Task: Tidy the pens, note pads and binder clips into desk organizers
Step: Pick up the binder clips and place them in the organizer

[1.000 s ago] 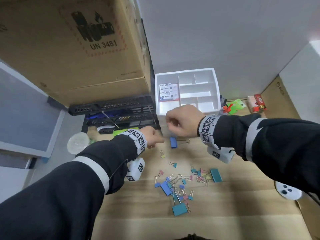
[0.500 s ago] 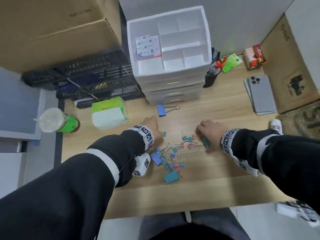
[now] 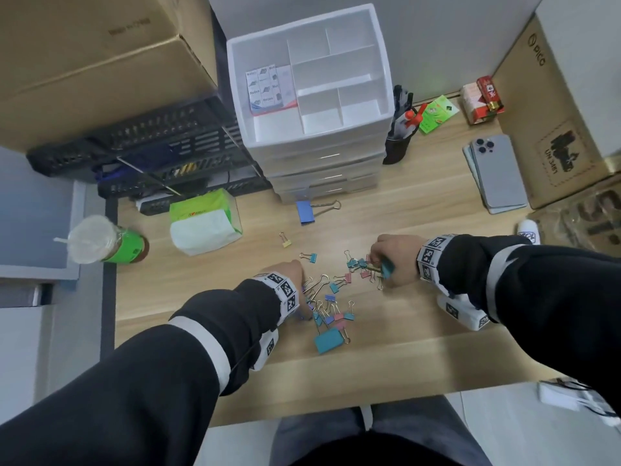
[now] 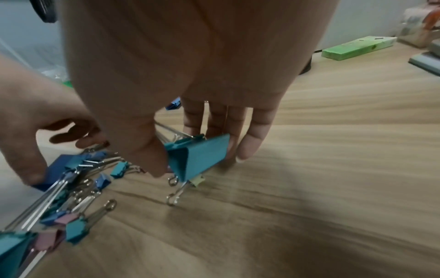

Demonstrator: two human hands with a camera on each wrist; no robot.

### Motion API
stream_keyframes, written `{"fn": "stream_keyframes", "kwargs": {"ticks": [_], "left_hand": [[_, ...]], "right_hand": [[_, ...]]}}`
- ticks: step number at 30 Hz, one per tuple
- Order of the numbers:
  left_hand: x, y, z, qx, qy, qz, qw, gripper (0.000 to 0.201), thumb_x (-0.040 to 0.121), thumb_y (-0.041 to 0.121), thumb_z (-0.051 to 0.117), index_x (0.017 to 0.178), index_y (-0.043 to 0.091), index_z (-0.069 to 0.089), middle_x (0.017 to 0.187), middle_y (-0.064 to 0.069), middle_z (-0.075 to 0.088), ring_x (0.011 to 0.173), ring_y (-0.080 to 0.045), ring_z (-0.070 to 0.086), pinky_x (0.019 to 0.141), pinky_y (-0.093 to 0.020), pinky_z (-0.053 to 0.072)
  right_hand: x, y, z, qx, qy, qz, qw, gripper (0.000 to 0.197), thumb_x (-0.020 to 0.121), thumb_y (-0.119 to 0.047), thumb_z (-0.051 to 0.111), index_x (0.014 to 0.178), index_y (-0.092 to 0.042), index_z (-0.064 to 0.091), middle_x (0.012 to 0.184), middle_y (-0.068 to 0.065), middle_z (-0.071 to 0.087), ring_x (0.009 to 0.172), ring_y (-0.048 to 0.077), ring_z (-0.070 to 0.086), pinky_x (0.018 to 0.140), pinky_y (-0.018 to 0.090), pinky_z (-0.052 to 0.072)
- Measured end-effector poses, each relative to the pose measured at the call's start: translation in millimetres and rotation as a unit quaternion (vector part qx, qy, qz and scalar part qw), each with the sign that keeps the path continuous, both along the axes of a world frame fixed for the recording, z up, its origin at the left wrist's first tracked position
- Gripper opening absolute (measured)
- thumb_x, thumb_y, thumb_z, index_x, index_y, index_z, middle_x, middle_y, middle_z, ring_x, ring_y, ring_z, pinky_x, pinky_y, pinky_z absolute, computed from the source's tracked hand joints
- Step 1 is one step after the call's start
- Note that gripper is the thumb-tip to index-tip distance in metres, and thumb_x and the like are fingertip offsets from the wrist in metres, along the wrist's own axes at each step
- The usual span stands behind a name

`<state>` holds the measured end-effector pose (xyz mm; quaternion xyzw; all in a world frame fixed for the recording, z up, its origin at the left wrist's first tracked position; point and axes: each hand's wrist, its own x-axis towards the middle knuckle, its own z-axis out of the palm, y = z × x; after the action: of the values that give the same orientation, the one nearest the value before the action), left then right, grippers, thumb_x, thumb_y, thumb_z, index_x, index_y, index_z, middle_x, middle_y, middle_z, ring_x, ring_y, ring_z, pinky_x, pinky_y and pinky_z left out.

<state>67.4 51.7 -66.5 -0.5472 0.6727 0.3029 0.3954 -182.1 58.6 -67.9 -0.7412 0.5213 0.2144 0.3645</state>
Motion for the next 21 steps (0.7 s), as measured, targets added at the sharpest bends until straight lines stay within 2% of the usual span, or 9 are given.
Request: {"fn": "stream_keyframes", "kwargs": {"ticks": [3,6,7,9,12,14,15,17,21], "left_hand": [[0,11,-3,-0.002,-0.008,0.018,1.0,0.082,0.059,0.049,0.089,0.119,0.014,0.046,0.101,-0.002,0.064,0.086,-0.024,0.065,0.072,-0.036,0.058],[3,20,-10,-0.04,0.003,0.031,0.999,0.069,0.068,0.034,0.084,0.122,0.012,0.046,0.091,-0.002,0.061,0.074,-0.02,0.061,0.057,-0.031,0.049],[3,21,-10,-0.044,0.009,0.036,0.998,0.066,0.069,0.033,0.083,0.12,0.013,0.046,0.09,-0.002,0.06,0.073,-0.019,0.06,0.056,-0.03,0.047],[4,20,-8,-0.037,0.02,0.045,0.998,0.065,0.07,0.036,0.082,0.118,0.014,0.045,0.092,-0.002,0.06,0.076,-0.019,0.061,0.059,-0.032,0.051],[5,15,-2,-0.014,0.031,0.062,0.997,0.068,0.07,0.04,0.082,0.119,0.013,0.045,0.099,-0.004,0.062,0.084,-0.021,0.064,0.072,-0.036,0.058],[5,12,2,0.0,0.043,0.073,0.996,0.061,0.068,0.039,0.084,0.112,0.015,0.049,0.101,-0.002,0.063,0.087,-0.021,0.064,0.075,-0.035,0.057],[6,11,3,0.008,0.054,0.078,0.995,0.053,0.068,0.038,0.084,0.103,0.018,0.051,0.098,-0.001,0.062,0.083,-0.02,0.062,0.072,-0.034,0.054],[9,9,8,0.026,0.081,0.1,0.991,0.038,0.068,0.033,0.083,0.09,0.021,0.054,0.088,0.0,0.059,0.071,-0.02,0.056,0.064,-0.03,0.048],[20,7,13,0.066,0.139,0.208,0.966,0.021,0.068,0.025,0.084,0.082,0.017,0.07,0.064,0.0,0.065,0.053,-0.017,0.056,0.059,-0.029,0.053]], "right_hand": [[7,2,-1,0.024,-0.012,-0.026,0.999,0.026,0.074,-0.037,0.067,0.091,-0.019,0.058,0.095,-0.001,0.058,0.087,0.023,0.06,0.08,0.037,0.054],[15,7,-2,0.036,-0.023,-0.041,0.998,0.019,0.078,-0.033,0.062,0.087,-0.017,0.061,0.087,0.002,0.065,0.082,0.024,0.062,0.075,0.035,0.054],[17,8,-3,0.036,-0.027,-0.044,0.998,0.019,0.079,-0.034,0.06,0.087,-0.017,0.061,0.086,0.002,0.065,0.082,0.023,0.062,0.074,0.034,0.052],[22,11,-5,0.03,-0.026,-0.043,0.998,0.021,0.08,-0.039,0.059,0.085,-0.018,0.061,0.085,0.0,0.066,0.08,0.022,0.063,0.074,0.033,0.052],[27,12,-5,0.025,-0.023,-0.039,0.999,0.02,0.081,-0.04,0.059,0.081,-0.02,0.058,0.085,0.001,0.065,0.081,0.023,0.063,0.073,0.033,0.052],[31,12,-3,0.022,-0.027,-0.033,0.999,0.019,0.081,-0.039,0.059,0.079,-0.021,0.056,0.084,0.001,0.065,0.08,0.023,0.063,0.072,0.033,0.052],[32,11,-1,0.019,-0.032,-0.03,0.999,0.018,0.081,-0.039,0.058,0.078,-0.021,0.055,0.083,0.001,0.065,0.08,0.023,0.063,0.072,0.033,0.052],[36,11,2,0.01,-0.041,-0.026,0.999,0.016,0.081,-0.037,0.057,0.076,-0.022,0.054,0.081,0.0,0.064,0.079,0.023,0.063,0.071,0.034,0.051],[42,10,6,0.001,-0.04,-0.017,0.999,0.017,0.084,-0.036,0.053,0.074,-0.023,0.052,0.078,-0.003,0.06,0.078,0.024,0.061,0.068,0.03,0.047]]}}
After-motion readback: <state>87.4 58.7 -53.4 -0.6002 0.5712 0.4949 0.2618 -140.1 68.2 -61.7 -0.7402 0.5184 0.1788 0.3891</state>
